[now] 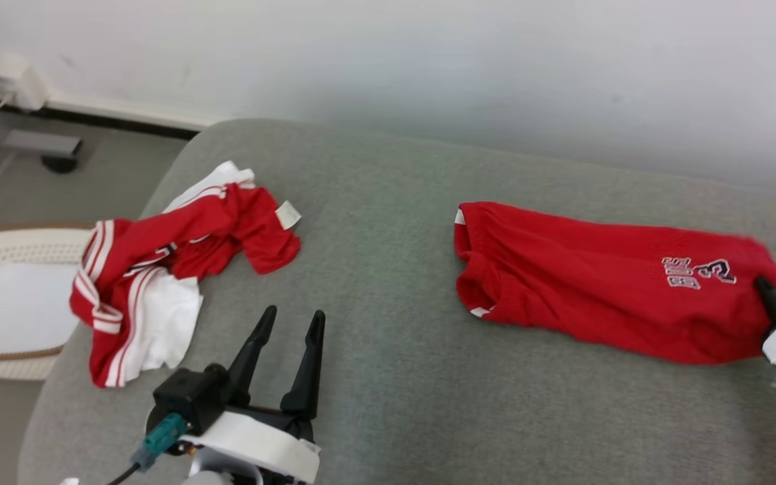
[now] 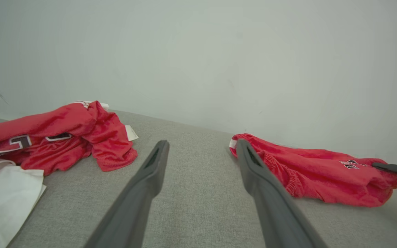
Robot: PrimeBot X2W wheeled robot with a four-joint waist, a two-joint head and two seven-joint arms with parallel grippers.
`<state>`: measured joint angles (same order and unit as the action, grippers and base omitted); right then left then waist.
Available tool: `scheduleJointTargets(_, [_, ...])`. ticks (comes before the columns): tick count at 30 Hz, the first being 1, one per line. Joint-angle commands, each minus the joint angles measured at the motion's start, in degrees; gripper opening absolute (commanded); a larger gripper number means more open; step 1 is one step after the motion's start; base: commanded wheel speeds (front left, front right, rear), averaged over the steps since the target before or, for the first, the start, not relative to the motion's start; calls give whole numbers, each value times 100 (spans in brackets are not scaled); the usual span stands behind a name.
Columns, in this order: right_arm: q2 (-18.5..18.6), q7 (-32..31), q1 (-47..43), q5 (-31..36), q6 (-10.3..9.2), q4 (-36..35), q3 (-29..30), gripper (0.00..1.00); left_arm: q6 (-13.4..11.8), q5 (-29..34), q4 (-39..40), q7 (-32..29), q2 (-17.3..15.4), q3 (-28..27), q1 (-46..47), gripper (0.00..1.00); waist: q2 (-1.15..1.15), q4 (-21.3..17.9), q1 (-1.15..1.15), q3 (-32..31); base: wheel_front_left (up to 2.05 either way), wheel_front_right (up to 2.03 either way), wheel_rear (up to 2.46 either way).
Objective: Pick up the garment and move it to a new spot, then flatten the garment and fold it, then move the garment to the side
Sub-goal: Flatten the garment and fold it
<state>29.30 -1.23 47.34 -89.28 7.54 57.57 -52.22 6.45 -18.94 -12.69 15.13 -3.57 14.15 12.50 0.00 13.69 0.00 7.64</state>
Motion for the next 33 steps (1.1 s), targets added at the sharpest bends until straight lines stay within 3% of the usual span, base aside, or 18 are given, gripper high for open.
scheduleJointTargets(1, [47, 117, -249, -33, -11, -127, 18, 0, -1, 109, -45, 2, -3, -65, -143, 100, 0, -311, 0, -260, 0, 0, 0])
scheduleJointTargets(9, [259, 445, -896, -125, -11, -551, 98, 0, 48, 336, -132, 3, 16, -193, -417, 100, 0, -735, 0, -529, 0, 0, 0])
scheduleJointTargets(17, [455, 660, -1074, -43, -11, -543, 135, 0, 86, 321, -182, 2, 39, -110, -503, 100, 0, -787, 0, -615, 0, 0, 0])
scheduleJointTargets(25, [553, 693, -416, 445, -11, -549, -74, 0, 100, 188, -177, 2, 52, -5, -480, 100, 0, -557, 0, -513, 0, 0, 0])
scheduleJointTargets(33, [186, 107, 346, 924, -11, -272, -489, 0, 79, -108, -153, 3, 57, 123, -404, 100, 0, -44, 0, -347, 0, 0, 0])
